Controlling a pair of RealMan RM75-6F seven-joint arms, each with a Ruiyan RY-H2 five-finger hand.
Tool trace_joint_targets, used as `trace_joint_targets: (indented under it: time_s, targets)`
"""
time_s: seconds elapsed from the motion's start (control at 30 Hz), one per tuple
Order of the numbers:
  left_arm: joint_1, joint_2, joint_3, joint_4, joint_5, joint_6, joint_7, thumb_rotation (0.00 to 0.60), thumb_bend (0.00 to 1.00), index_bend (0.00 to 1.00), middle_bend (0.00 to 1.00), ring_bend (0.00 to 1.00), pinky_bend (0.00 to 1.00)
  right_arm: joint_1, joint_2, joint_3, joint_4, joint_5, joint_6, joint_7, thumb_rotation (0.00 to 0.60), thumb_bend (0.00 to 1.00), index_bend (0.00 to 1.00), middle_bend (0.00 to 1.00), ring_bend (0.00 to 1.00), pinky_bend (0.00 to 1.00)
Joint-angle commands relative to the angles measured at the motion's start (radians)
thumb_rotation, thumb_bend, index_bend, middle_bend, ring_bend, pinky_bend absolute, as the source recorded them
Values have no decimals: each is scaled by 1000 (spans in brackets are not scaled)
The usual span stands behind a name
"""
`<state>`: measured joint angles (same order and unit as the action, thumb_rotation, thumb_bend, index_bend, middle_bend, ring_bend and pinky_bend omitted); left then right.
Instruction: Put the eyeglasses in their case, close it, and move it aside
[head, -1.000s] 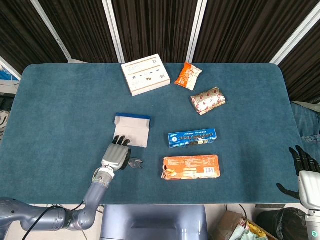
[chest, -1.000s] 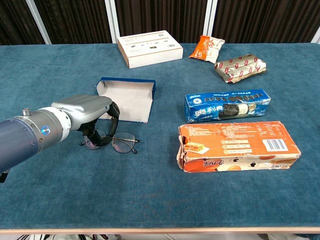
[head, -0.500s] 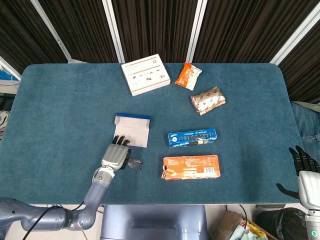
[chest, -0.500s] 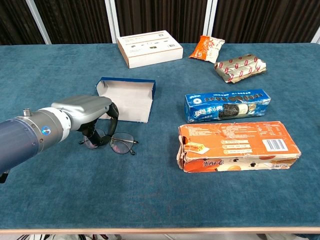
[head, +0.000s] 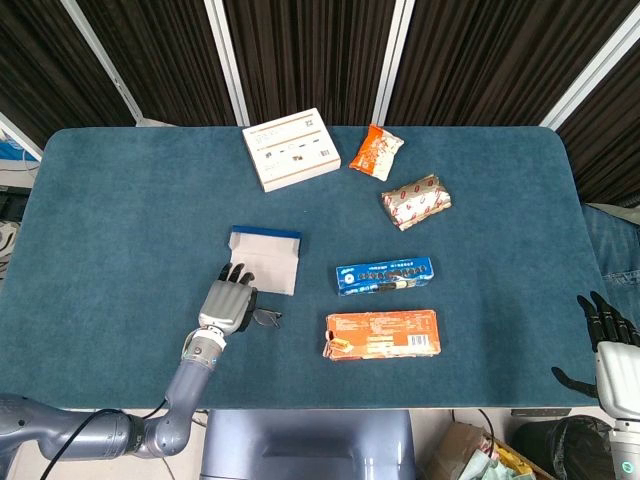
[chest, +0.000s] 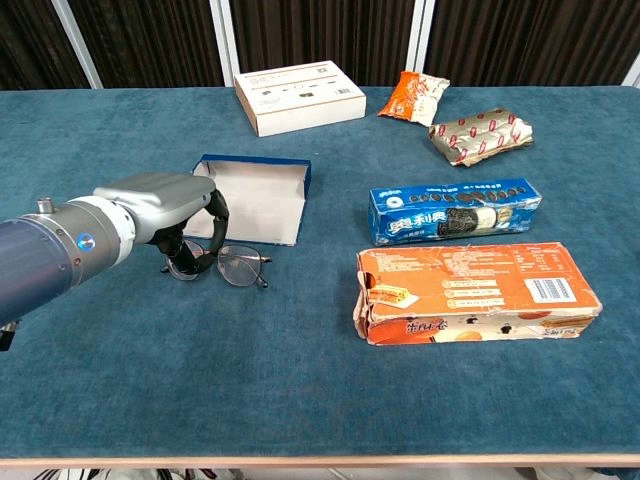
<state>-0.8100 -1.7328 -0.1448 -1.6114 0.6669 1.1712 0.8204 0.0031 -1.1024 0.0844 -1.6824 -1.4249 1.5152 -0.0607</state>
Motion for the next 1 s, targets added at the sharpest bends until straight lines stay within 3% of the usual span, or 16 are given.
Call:
trace_joint_targets:
  time_s: [0.03, 0.57, 1.0]
  targets:
    - [-6, 3, -10, -13, -6, 14, 14, 600, 510, 592, 201, 0, 0, 0, 0, 0, -1, 1, -1, 0, 600, 121, 46, 2, 106, 161]
    - [-91, -15, -116, -31, -127, 117, 180, 600, 510, 597, 200, 0, 0, 0, 3, 0, -5, 5, -4, 5, 600, 123, 45, 2, 106, 161]
    - [-183, -123, -209, 161, -219, 125, 242, 600, 510, 604, 200, 0, 0, -1, 2, -1, -4, 8, -6, 3, 600, 124, 45, 2, 106, 161]
